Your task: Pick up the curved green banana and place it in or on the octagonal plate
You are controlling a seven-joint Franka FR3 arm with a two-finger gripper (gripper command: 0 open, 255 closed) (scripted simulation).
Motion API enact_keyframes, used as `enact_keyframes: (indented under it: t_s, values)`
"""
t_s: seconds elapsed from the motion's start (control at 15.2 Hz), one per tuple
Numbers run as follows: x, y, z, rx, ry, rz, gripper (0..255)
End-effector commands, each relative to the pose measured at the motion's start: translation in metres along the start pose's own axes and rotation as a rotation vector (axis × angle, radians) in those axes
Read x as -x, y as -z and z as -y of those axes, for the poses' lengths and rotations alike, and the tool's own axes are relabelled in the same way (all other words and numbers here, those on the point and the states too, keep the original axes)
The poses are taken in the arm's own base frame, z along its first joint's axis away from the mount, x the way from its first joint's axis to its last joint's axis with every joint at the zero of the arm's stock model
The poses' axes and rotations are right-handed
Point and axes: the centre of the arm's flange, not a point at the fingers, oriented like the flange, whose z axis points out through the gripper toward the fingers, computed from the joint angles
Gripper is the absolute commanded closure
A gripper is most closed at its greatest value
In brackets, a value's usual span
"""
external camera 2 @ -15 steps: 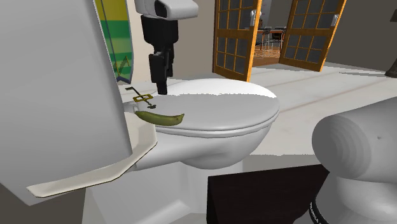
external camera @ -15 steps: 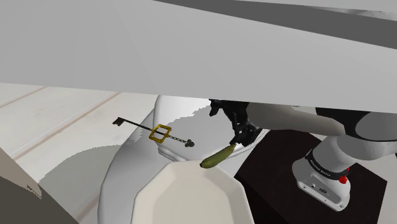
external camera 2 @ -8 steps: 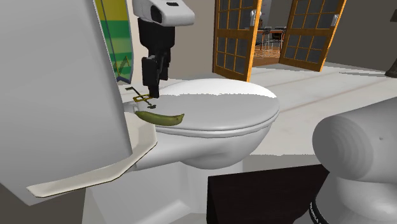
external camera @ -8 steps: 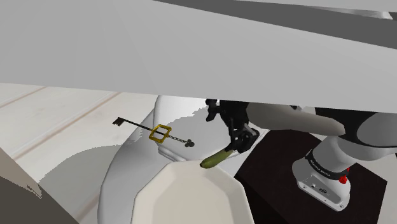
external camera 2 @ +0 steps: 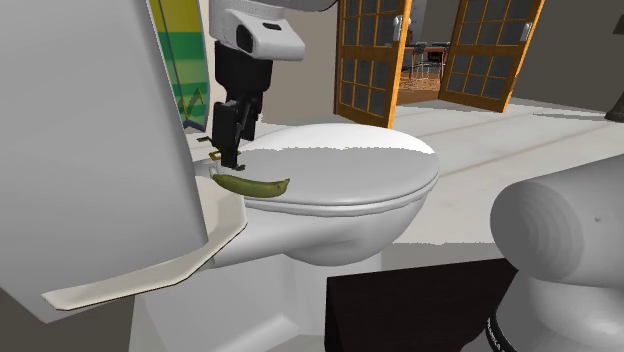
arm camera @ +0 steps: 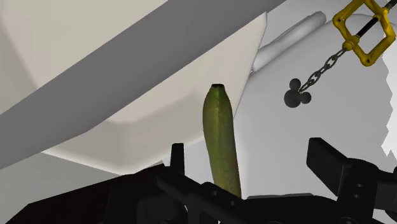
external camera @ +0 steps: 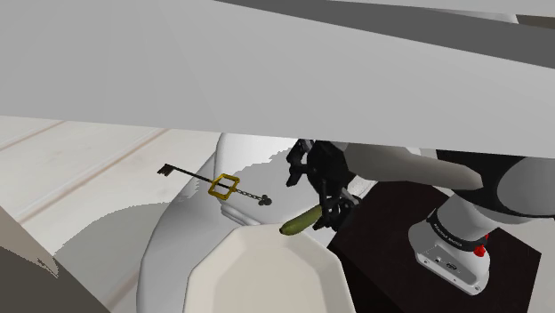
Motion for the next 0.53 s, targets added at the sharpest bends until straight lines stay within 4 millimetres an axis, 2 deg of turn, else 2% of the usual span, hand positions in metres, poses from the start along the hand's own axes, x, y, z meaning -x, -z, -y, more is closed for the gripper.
enact_keyframes:
  t_s: [0.0,0.07,0.46]
  values:
    - [-0.0021,-0.0529,-0.0166,-0.043,0.133,-0.188,0]
    - [-0.0036,-0.0611,-0.0162,-0.043,0.133,-0.188,0]
    - [-0.0036,-0.0611,-0.0162,-0.043,0.133,-0.188,0]
